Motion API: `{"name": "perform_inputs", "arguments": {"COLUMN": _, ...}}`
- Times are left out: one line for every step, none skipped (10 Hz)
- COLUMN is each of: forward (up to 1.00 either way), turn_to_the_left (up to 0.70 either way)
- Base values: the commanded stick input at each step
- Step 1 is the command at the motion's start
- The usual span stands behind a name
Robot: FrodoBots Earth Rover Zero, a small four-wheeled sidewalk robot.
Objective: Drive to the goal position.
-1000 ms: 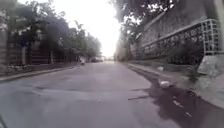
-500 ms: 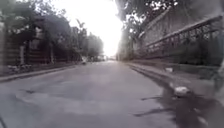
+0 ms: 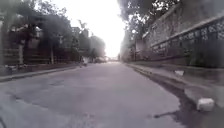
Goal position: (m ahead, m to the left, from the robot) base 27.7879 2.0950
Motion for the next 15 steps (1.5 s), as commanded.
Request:
{"name": "perform_inputs", "arguments": {"forward": 1.00, "turn_to_the_left": -0.24}}
{"name": "perform_inputs", "arguments": {"forward": 1.00, "turn_to_the_left": -0.40}}
{"name": "perform_inputs", "arguments": {"forward": 1.00, "turn_to_the_left": -0.40}}
{"name": "perform_inputs", "arguments": {"forward": 1.00, "turn_to_the_left": -0.24}}
{"name": "perform_inputs", "arguments": {"forward": 1.00, "turn_to_the_left": -0.02}}
{"name": "perform_inputs", "arguments": {"forward": 1.00, "turn_to_the_left": 0.00}}
{"name": "perform_inputs", "arguments": {"forward": 1.00, "turn_to_the_left": 0.00}}
{"name": "perform_inputs", "arguments": {"forward": 1.00, "turn_to_the_left": 0.00}}
{"name": "perform_inputs", "arguments": {"forward": 1.00, "turn_to_the_left": 0.00}}
{"name": "perform_inputs", "arguments": {"forward": 1.00, "turn_to_the_left": 0.00}}
{"name": "perform_inputs", "arguments": {"forward": 1.00, "turn_to_the_left": 0.00}}
{"name": "perform_inputs", "arguments": {"forward": 1.00, "turn_to_the_left": 0.00}}
{"name": "perform_inputs", "arguments": {"forward": 1.00, "turn_to_the_left": 0.00}}
{"name": "perform_inputs", "arguments": {"forward": 1.00, "turn_to_the_left": 0.00}}
{"name": "perform_inputs", "arguments": {"forward": 1.00, "turn_to_the_left": 0.00}}
